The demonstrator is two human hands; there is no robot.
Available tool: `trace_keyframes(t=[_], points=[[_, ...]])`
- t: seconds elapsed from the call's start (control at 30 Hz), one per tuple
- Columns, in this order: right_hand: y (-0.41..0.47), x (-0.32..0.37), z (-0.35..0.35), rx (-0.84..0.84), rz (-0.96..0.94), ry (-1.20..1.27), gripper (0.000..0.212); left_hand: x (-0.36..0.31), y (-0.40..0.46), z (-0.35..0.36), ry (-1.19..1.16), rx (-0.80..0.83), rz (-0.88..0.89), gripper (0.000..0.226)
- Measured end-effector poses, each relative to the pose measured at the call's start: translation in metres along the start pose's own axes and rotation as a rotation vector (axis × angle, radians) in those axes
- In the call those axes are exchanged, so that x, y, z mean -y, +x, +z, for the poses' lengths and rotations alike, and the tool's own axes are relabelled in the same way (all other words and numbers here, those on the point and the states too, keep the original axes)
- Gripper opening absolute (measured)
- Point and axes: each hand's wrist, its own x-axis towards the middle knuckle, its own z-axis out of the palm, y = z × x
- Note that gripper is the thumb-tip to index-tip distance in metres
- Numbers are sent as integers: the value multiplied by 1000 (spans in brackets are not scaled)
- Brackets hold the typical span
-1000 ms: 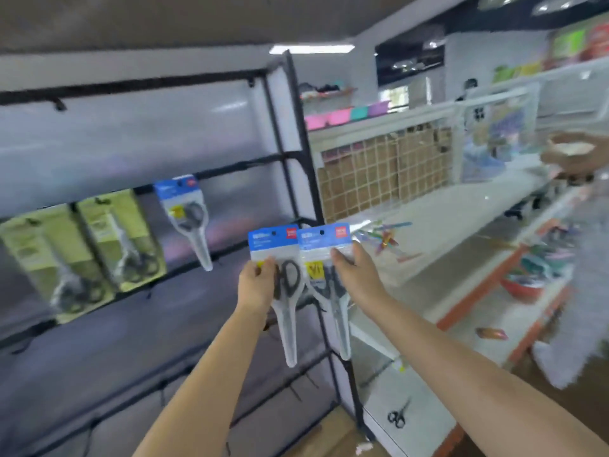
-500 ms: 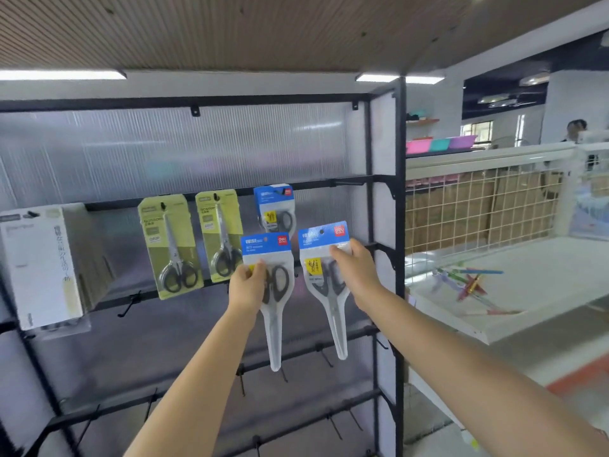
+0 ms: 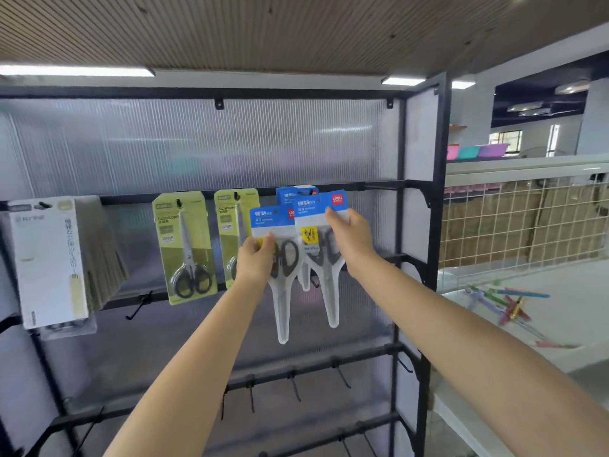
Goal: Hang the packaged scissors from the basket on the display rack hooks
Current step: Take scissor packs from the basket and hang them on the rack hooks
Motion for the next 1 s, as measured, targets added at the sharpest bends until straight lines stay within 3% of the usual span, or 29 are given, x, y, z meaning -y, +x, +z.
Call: trace_keyframes(t=[0.17,0.47,0.67,1.0], points=[[17,0,12,12,-21,-32,18,-4,10,-6,-27,14,-2,23],[44,-6,25,-43,-25,-134,30,2,31,-12,5,-5,-12,30],[54,-19,28,-54,7,-121,22,7,43,-12,5,-7,-21,29],[74,-35,39,-27,31,-163,31,12,56,-5,-33,34,-33,24]])
